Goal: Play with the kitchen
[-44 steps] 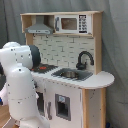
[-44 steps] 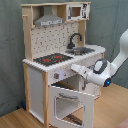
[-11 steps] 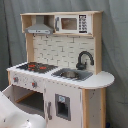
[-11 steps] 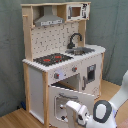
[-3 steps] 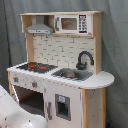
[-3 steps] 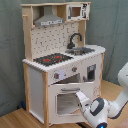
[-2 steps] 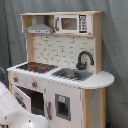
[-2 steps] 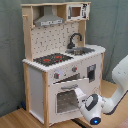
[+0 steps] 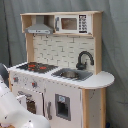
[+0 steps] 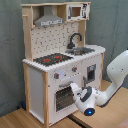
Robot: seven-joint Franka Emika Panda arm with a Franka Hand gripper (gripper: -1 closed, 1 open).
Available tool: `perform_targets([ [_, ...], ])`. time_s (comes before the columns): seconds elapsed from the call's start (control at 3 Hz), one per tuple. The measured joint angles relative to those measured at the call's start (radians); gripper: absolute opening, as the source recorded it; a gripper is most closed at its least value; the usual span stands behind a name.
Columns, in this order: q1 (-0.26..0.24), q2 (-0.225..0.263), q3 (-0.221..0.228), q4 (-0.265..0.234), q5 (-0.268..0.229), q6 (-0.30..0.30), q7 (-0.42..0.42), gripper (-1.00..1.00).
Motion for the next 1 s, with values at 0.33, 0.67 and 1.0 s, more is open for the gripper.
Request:
perform_targets([
  [0.33, 0.049, 0.066, -0.008, -0.064, 0.000, -0.009, 0.012, 1.00],
  [0.67, 0.077, 0.137, -0.007, -0.094, 0.000, -0.076, 0.001, 1.00],
  [1.0, 0.123, 0.200, -0.007, -0.098, -0.008, -0.131, -0.043, 1.00],
])
